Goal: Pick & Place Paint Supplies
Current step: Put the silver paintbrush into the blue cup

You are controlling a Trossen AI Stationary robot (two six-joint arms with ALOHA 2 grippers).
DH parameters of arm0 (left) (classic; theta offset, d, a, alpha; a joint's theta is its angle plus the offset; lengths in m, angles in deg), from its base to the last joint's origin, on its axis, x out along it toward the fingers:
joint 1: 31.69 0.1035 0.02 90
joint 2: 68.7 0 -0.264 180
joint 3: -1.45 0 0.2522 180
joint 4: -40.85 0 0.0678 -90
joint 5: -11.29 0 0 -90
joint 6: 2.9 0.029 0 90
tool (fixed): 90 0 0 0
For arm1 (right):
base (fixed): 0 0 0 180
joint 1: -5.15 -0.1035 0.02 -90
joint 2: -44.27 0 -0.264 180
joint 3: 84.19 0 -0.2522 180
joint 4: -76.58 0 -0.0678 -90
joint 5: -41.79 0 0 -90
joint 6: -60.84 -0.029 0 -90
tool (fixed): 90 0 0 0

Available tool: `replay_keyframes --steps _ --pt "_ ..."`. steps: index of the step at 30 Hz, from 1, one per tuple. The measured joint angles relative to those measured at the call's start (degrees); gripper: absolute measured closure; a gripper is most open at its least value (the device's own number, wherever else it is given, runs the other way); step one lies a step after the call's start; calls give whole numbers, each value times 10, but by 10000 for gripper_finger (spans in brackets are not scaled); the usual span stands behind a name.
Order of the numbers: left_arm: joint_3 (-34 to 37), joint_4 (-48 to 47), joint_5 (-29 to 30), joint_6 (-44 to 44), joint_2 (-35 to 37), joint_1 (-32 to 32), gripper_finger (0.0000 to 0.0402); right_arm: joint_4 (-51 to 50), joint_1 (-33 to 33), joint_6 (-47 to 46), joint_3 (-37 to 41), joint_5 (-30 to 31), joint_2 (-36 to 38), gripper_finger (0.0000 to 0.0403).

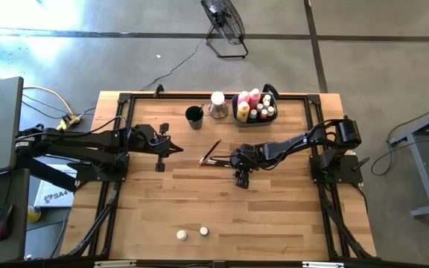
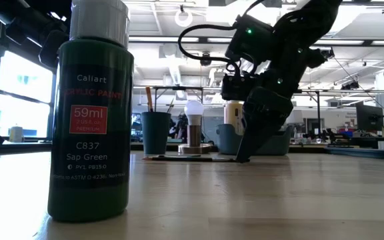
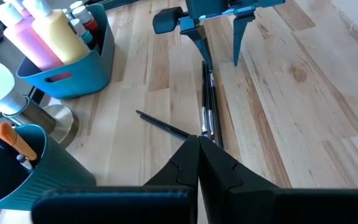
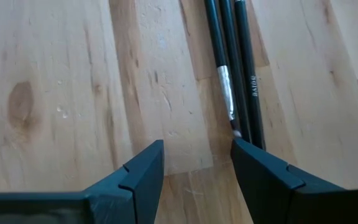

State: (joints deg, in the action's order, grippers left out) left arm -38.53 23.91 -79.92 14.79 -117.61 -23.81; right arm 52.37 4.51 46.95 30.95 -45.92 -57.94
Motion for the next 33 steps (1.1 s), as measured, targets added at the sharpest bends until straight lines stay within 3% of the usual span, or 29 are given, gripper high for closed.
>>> replay_keyframes --steps 19,33 --pt "0 0 0 0 0 0 402 28 1 11 2 12 2 220" --pt "0 0 0 0 0 0 402 51 8 20 0 4 -19 271"
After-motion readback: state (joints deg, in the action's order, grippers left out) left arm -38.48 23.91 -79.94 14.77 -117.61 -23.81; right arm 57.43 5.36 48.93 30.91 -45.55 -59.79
